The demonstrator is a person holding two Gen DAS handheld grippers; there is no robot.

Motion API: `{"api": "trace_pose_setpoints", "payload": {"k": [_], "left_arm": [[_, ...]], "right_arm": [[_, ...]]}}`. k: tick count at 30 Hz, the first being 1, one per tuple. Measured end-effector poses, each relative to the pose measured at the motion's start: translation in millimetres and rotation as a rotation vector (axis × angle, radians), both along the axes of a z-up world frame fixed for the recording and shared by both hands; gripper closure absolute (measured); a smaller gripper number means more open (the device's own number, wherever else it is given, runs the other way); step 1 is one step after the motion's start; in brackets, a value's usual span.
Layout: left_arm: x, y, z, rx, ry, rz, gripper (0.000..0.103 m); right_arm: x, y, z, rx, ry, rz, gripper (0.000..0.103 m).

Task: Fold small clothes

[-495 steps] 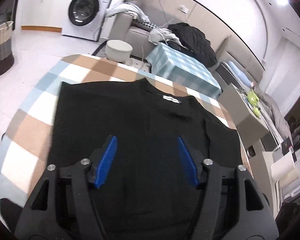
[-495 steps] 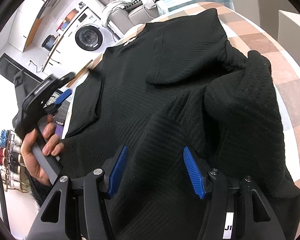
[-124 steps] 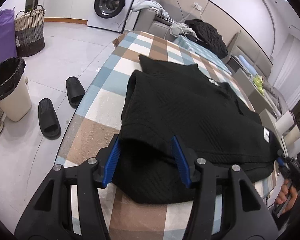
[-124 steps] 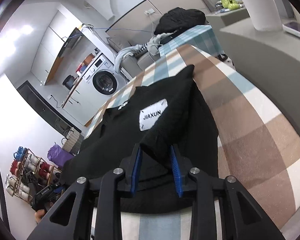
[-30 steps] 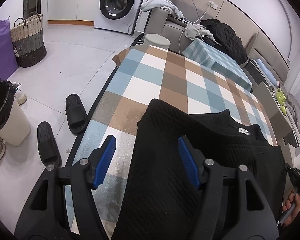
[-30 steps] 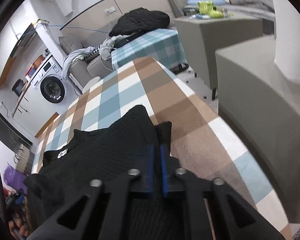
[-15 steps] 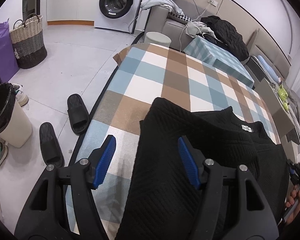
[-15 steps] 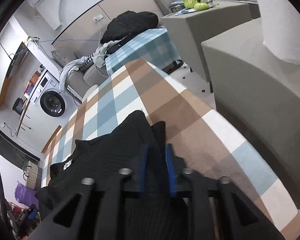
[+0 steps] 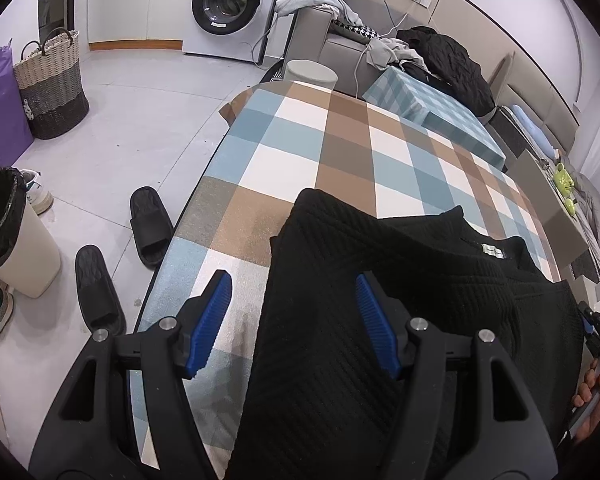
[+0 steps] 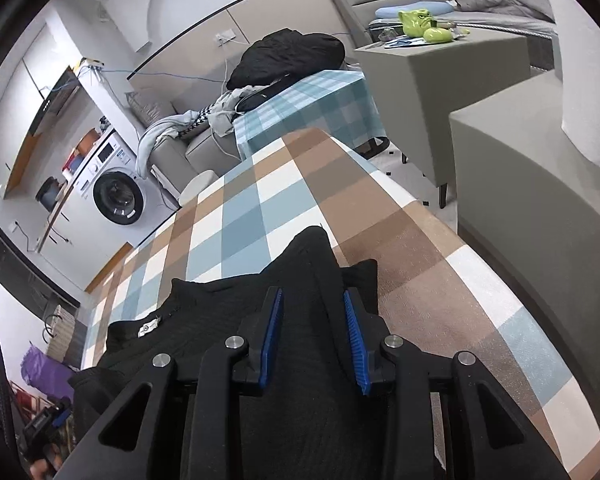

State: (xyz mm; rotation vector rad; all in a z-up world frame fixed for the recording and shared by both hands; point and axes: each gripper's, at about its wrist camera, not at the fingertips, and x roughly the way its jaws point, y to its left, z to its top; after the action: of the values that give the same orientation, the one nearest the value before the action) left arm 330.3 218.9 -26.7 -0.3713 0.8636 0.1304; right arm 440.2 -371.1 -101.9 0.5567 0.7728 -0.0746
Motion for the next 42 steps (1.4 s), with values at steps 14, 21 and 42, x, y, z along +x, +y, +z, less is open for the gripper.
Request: {"api": "trace_pose_setpoints", "payload": {"k": [14, 21, 42], "left_arm": [[-1, -4, 1, -0.001, -0.008, -0.011, 0.041], [-2, -1, 0, -0.006, -0.002, 0.003, 0.041], [62, -27, -18, 0.18, 0.049, -0.049, 0.075]], "right_arm": [[8, 8, -3, -0.053, 0.009, 0.052, 0.098], [-22, -32, 6, 0.104, -0.15, -0.161, 0.098], [-4, -41, -31, 0.132, 0.058, -0.142, 0.092]]}}
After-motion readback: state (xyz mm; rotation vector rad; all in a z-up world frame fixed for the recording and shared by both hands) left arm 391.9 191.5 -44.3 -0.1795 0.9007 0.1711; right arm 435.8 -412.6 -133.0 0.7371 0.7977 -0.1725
